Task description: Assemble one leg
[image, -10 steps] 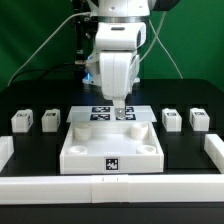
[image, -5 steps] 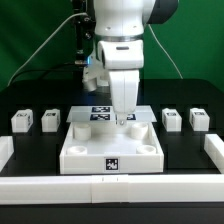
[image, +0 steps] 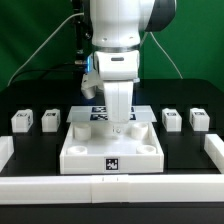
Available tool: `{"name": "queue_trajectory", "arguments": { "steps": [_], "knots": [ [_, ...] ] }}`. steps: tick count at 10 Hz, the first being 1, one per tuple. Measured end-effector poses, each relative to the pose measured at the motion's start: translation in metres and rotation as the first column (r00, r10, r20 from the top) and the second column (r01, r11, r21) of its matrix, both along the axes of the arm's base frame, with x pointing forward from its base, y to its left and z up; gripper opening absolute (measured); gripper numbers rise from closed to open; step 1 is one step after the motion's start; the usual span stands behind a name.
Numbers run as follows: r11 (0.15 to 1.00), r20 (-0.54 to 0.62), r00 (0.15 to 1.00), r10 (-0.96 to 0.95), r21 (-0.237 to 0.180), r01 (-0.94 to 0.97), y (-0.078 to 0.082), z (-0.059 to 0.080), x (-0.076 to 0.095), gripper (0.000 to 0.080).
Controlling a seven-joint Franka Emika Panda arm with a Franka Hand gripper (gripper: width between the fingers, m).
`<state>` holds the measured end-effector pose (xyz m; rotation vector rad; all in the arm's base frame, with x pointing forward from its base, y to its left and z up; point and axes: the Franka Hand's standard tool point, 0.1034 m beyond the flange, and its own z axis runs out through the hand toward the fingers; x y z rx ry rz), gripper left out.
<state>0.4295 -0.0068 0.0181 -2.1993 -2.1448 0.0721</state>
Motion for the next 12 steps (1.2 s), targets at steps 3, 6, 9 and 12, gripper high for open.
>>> {"name": "queue_trajectory", "arguments": {
  "steps": [3,6,9,12],
  "knots": [
    [1.0,0.008,1.0,-0.016,-0.001,0.016,0.0032,0.0024,0.0039,0.0468],
    [1.0,0.006,1.0,-0.019,-0.001,0.019,0.002,0.0016,0.0031,0.0151],
    [1.0,0.007,1.0,-0.019,-0.001,0.019,0.0018,0.0017,0.0035,0.0058],
    [1.0,0.007,1.0,-0.019,-0.001,0.019,0.0018,0.0017,0.0035,0.0058]
  ]
}}
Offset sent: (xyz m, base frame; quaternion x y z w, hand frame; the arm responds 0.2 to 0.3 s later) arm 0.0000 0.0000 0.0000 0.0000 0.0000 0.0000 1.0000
